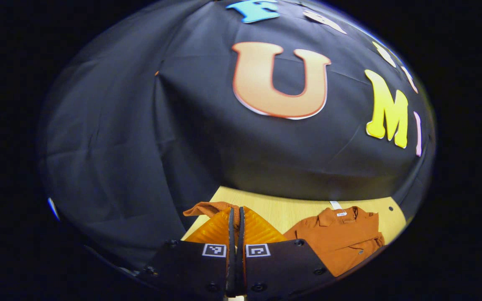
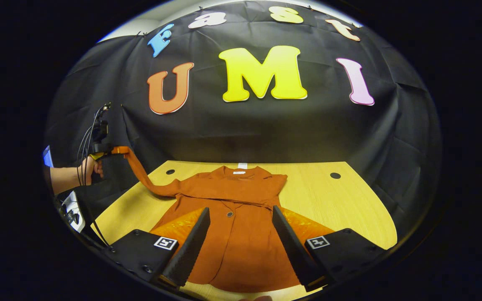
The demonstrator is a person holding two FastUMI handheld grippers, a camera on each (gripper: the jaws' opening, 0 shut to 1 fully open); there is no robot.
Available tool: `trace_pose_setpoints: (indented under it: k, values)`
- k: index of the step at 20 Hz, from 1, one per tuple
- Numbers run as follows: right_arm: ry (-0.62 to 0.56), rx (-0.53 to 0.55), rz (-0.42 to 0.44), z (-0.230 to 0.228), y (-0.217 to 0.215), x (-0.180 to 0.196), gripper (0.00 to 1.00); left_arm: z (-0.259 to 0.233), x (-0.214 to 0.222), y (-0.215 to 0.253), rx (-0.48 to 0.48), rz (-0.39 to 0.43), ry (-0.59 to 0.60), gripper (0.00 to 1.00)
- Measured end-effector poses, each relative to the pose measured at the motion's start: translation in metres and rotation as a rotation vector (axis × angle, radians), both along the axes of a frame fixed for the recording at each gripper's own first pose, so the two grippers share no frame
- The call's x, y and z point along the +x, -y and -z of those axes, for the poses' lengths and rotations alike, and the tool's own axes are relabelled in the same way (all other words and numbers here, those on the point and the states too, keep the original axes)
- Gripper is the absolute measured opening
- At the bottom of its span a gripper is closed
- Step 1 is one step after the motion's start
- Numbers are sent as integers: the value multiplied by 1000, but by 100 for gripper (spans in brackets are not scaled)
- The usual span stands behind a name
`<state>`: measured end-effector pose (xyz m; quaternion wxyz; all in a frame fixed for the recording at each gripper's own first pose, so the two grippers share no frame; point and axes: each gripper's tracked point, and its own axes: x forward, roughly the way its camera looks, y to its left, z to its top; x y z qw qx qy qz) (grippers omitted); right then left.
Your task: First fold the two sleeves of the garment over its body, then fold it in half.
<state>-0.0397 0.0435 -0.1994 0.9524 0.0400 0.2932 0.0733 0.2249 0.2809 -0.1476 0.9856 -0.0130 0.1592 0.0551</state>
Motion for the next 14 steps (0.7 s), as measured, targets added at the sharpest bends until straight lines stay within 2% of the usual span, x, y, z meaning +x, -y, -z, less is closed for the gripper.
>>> trace_pose_setpoints:
  k: [4, 7, 9, 14]
  values:
    - [4, 0, 42, -3, 30, -6, 96, -35, 41, 79, 82, 147, 46, 3]
    - [11, -8, 101, -9, 63, -12, 96, -38, 64, 150, 147, 259, 50, 3]
    - [15, -14, 144, -12, 86, -16, 96, -36, 74, 198, 153, 328, 48, 3]
    - [17, -31, 222, -17, 130, -24, 96, -20, 84, 289, 168, 421, 21, 3]
